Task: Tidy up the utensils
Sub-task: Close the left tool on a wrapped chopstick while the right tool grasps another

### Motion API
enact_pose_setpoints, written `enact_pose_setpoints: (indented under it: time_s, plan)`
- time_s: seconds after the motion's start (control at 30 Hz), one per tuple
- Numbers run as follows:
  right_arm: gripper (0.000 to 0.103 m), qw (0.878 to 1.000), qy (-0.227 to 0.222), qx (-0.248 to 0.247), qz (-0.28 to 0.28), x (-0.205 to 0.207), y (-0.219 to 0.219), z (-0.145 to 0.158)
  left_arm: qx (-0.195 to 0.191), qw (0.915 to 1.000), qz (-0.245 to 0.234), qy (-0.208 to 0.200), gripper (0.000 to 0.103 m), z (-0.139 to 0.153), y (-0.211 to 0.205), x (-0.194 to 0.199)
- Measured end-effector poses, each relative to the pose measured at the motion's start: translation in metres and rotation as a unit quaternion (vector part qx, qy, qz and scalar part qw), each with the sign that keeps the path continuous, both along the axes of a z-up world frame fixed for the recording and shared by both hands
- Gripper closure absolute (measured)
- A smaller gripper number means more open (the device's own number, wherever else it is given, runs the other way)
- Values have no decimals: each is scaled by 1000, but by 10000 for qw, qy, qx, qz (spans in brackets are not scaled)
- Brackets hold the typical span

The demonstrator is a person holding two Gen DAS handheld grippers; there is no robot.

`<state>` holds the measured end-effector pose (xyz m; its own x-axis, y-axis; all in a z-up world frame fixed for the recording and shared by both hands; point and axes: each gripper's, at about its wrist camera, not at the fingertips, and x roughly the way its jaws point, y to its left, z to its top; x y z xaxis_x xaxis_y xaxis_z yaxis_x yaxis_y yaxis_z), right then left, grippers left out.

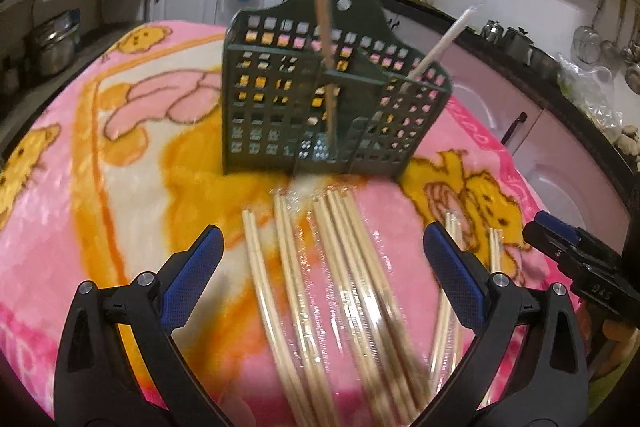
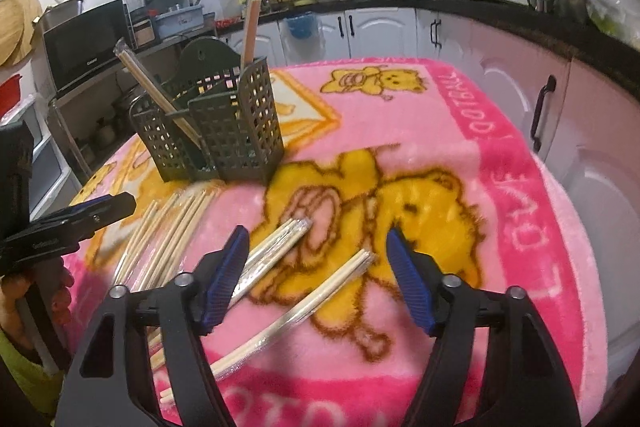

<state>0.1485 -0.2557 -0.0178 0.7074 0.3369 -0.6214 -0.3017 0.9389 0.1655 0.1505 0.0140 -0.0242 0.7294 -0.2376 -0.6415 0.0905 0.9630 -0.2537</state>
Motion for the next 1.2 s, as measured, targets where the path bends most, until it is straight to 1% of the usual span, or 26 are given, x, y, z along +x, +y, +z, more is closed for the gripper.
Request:
enact_pose_setpoints:
  time_s: [0.07,0.1,0.17,0.23,0.3,0.33,0.47,0.57,0.63,0.7,0.77,0.8,0.83,0.93,1.0,1.03,1.07,1.1,1.13,1.17,1.2]
  plan:
    - [55,9999,118,-29,82,7,4,-5,-28,9999,27,93,23,-5,4,3]
    - [57,9998,168,-18,112,9,5,-7,-67,9999,31,139,25,-7,5,4]
    - [63,9994,285,47,192,17,7,-11,-197,9994,49,284,40,-13,10,8]
    - [67,9988,418,79,233,28,10,-14,-235,9991,50,358,46,-16,12,11]
    - [68,9979,556,123,300,38,11,-16,-296,9986,41,426,53,-19,14,14]
    - [68,9973,635,135,332,43,13,-17,-345,9983,20,472,59,-21,16,16]
    - [68,9954,857,150,407,61,15,-22,-434,9974,69,572,63,-23,22,21]
    - [68,9925,1109,88,503,78,17,-27,-504,9966,104,641,63,-25,28,25]
    - [68,9912,1189,20,588,85,21,-30,-584,9956,169,714,63,-28,33,28]
    - [73,9898,1271,1,643,92,26,-33,-626,9949,214,765,64,-30,37,31]
    - [90,9891,1289,-55,707,96,31,-33,-633,9943,257,815,64,-31,40,34]
    - [93,9898,1242,-71,700,97,32,-32,-614,9943,278,832,64,-31,41,37]
    - [101,9904,1187,-98,704,97,32,-31,-588,9942,293,850,64,-31,42,39]
    - [101,9911,1136,-82,692,97,29,-30,-539,9943,294,877,64,-32,41,46]
    - [102,9914,1119,-56,675,97,24,-31,-450,9948,276,867,74,-33,39,50]
    - [102,9915,1126,-20,658,97,22,-32,-371,9953,282,847,82,-34,38,52]
    - [102,9916,1137,47,622,98,18,-32,-368,9954,286,838,85,-35,38,54]
    - [102,9917,1146,126,569,98,13,-32,-404,9953,281,834,86,-36,39,54]
    - [102,9918,1153,175,531,98,10,-32,-435,9952,284,829,89,-36,41,55]
    - [102,9918,1168,248,455,99,4,-32,-445,9952,292,819,95,-36,42,55]
    - [102,9917,1184,294,395,100,0,-32,-437,9950,328,831,97,-36,44,55]
